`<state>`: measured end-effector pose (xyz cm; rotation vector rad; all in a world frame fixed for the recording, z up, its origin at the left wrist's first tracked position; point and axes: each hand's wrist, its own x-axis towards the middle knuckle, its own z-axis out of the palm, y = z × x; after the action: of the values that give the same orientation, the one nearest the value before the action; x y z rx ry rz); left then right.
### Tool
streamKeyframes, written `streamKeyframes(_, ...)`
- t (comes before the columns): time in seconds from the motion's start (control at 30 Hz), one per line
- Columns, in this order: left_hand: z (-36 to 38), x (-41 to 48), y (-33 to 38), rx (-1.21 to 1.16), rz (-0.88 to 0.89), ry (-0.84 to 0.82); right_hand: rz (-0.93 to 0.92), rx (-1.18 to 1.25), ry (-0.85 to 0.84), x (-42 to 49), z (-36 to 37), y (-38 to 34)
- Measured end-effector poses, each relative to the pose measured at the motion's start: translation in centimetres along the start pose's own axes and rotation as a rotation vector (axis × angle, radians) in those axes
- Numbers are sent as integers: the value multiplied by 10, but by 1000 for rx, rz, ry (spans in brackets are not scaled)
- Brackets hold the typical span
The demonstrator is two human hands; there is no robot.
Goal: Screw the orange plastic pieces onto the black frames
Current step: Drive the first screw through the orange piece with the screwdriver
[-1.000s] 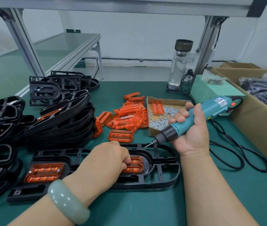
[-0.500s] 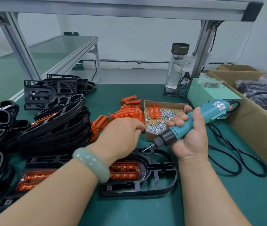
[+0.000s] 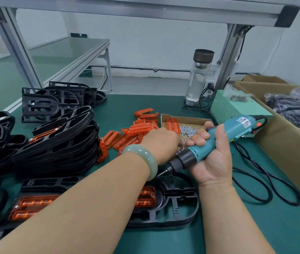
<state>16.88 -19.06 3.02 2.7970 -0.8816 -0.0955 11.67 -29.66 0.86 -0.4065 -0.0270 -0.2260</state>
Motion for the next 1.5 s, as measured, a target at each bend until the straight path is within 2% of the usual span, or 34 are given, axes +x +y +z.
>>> streamKeyframes(0.1, -5, 7, 2, -21, -3, -81, 6, 5, 4, 1, -1, 1)
streamKeyframes(0.27, -8, 19, 8, 47, -49, -122, 13, 5, -4, 0, -1, 0)
streamKeyframes(0.5, 3, 21, 9, 48, -137, 50, 10, -6, -1, 0, 0, -1)
streamKeyframes(0.73, 0, 15, 4, -145, -138, 131, -2, 6, -13, 0, 1, -2)
streamKeyframes(1.13, -8, 13, 8, -307, -88, 289, -30, -30, 9, 1, -1, -3)
streamKeyframes(1.23, -8, 13, 6, -398, -147, 340, -29, -34, 7, 1, -1, -3)
streamKeyframes(1.33, -11, 8, 1, -582, -226, 426, -27, -40, 13, 1, 0, -3)
streamKeyframes(1.5, -18, -19, 2, -882, -261, 561, -20, -37, 4, -1, 1, -3)
